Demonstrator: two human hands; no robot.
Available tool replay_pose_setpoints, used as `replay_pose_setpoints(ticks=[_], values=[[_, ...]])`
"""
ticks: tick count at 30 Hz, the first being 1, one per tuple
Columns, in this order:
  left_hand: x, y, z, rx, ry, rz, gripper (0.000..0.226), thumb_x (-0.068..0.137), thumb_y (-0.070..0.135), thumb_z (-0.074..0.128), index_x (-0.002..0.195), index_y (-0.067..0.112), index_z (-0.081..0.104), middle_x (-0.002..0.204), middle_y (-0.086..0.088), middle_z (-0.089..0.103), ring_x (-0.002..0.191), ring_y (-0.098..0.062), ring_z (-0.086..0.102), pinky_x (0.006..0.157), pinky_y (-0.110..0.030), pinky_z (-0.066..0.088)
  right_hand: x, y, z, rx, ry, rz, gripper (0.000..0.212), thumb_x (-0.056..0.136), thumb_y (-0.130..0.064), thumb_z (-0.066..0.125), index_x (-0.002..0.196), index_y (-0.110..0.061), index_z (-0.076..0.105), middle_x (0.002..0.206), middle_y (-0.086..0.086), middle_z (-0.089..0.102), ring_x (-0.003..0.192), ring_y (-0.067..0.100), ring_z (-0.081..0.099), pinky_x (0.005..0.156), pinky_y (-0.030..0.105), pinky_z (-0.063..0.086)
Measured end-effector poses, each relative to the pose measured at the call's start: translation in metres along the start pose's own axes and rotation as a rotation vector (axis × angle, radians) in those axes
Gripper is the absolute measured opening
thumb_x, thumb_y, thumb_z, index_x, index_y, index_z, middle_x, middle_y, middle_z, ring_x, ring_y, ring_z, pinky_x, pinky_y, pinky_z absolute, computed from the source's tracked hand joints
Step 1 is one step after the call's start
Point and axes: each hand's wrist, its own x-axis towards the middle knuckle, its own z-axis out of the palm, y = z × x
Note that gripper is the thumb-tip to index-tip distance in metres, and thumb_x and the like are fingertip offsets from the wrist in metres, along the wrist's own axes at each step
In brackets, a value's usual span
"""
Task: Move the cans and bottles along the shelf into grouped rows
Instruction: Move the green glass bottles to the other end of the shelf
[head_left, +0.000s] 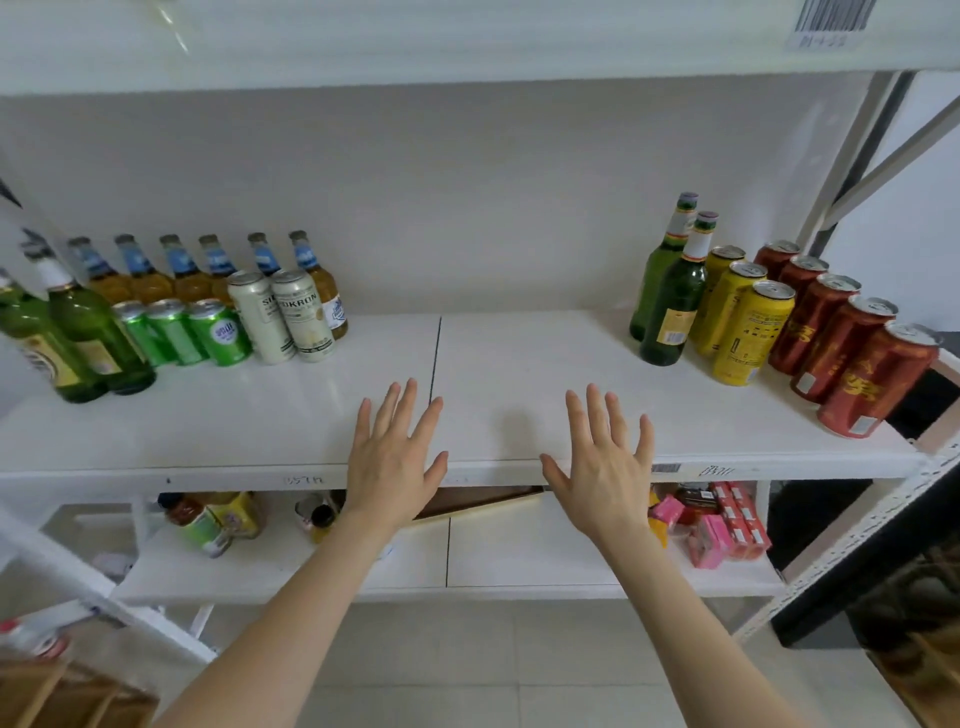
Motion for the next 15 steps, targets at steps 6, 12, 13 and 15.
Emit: replay_pose_setpoints(ticks=[6,12,13,15], values=[[-0.017,-0.064,-0.002,0.032,-0.053,-0.021,0.065,0.091,0.045,0.06,0.148,0.019,0.042,0.159,-0.016,0.03,0.148,-0.035,0.027,0.117,-0.056,0.02,-0.006,-0.065,0.009,0.0,-0.023,0.001,0.083,0.087,-0.061,0.058,0.154,-0.017,0.034,0.159,0.011,0.033,0.147,0.033,0.031,0.117,0.057,0.018],[-0.032,-0.138,0.001,0.07,-0.1,-0.055,0.066,0.092,0.048,0.056,0.15,0.021,0.04,0.16,-0.016,0.027,0.149,-0.034,0.024,0.118,-0.056,0.018,0.003,-0.144,0.018,0.029,0.011,-0.058,0.083,0.081,-0.053,0.069,0.149,-0.013,0.043,0.154,0.013,0.043,0.142,0.034,0.04,0.113,0.056,0.015],[-0.034,-0.152,0.001,0.064,-0.095,-0.063,0.066,0.092,0.048,0.057,0.15,0.021,0.04,0.16,-0.016,0.028,0.149,-0.034,0.024,0.118,-0.056,0.018,0.004,-0.159,0.018,0.037,0.011,-0.067,0.082,0.081,-0.052,0.07,0.148,-0.012,0.044,0.153,0.013,0.044,0.141,0.035,0.041,0.112,0.056,0.016],[-0.04,-0.18,0.0,0.06,-0.091,-0.075,0.067,0.092,0.048,0.056,0.15,0.021,0.039,0.16,-0.016,0.027,0.149,-0.034,0.023,0.118,-0.057,0.019,0.007,-0.19,0.018,0.046,0.002,-0.081,0.082,0.08,-0.051,0.07,0.147,-0.012,0.045,0.152,0.013,0.045,0.14,0.035,0.043,0.112,0.056,0.017]])
